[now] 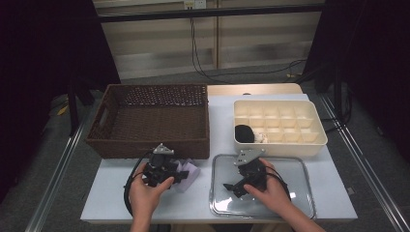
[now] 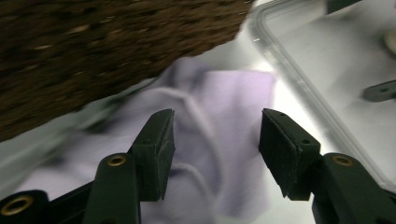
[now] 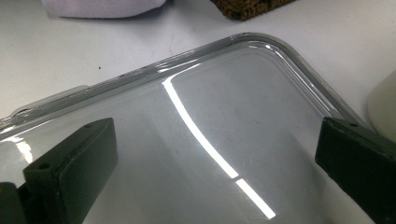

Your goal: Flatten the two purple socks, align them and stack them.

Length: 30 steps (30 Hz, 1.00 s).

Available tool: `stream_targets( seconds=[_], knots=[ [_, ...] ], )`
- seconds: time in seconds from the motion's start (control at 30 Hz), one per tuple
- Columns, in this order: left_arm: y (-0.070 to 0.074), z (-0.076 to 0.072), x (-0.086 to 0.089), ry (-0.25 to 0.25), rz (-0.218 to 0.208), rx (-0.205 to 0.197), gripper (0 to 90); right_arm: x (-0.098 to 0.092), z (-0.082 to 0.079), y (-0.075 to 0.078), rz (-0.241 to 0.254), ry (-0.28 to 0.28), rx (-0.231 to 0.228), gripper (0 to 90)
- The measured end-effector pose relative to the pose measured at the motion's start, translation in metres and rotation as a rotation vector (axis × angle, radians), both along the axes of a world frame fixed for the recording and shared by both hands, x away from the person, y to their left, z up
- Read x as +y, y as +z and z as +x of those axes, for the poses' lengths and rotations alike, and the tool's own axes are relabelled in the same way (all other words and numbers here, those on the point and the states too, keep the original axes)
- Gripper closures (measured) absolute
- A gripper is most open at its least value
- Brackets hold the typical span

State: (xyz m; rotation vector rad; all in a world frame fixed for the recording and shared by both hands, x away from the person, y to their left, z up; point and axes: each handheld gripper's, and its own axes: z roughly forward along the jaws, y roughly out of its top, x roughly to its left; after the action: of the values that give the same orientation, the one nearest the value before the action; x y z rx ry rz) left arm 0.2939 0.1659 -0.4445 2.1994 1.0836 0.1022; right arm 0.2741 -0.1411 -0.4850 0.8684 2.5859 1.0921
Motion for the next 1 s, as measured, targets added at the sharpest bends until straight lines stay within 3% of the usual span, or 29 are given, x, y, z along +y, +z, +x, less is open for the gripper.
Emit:
stream_targets(
  seconds=[0.1, 0.17, 0.23, 0.3, 0.37, 0.53, 0.77, 0.9, 1.0],
  knots=[
    [-0.003, 0.001, 0.008, 0.042, -0.006, -0.012, 45.8, 0.0, 0.0, 0.0, -0.001, 0.0, -0.001, 0.0],
    [-0.005, 0.001, 0.012, 0.044, -0.005, 0.001, 46.1, 0.0, 0.0, 0.0, 0.0, 0.0, 0.0, 0.0],
    [-0.007, 0.002, 0.016, 0.046, 0.031, 0.002, 47.5, 0.0, 0.0, 0.0, -0.001, 0.0, 0.001, 0.0],
    [-0.01, 0.003, 0.02, 0.063, 0.02, 0.014, 52.5, 0.0, 0.0, 0.0, 0.0, 0.0, 0.0, 0.0],
    [-0.014, 0.003, 0.024, 0.069, 0.022, 0.033, 64.2, 0.0, 0.0, 0.0, 0.0, 0.0, 0.0, 0.0],
    [-0.013, 0.003, 0.026, 0.066, 0.024, 0.037, 79.4, 0.0, 0.0, 0.0, 0.0, 0.0, 0.001, 0.0],
    [-0.009, 0.001, 0.022, 0.071, 0.028, 0.029, 80.4, 0.0, 0.0, 0.0, 0.0, 0.001, 0.001, 0.0],
    [-0.006, 0.002, 0.021, 0.06, 0.015, 0.038, 82.5, 0.0, 0.0, 0.0, 0.0, 0.0, 0.0, 0.0],
    [0.001, 0.001, 0.019, 0.058, -0.02, 0.038, 82.9, 0.0, 0.0, 0.0, 0.0, 0.0, 0.001, 0.0]
  ],
)
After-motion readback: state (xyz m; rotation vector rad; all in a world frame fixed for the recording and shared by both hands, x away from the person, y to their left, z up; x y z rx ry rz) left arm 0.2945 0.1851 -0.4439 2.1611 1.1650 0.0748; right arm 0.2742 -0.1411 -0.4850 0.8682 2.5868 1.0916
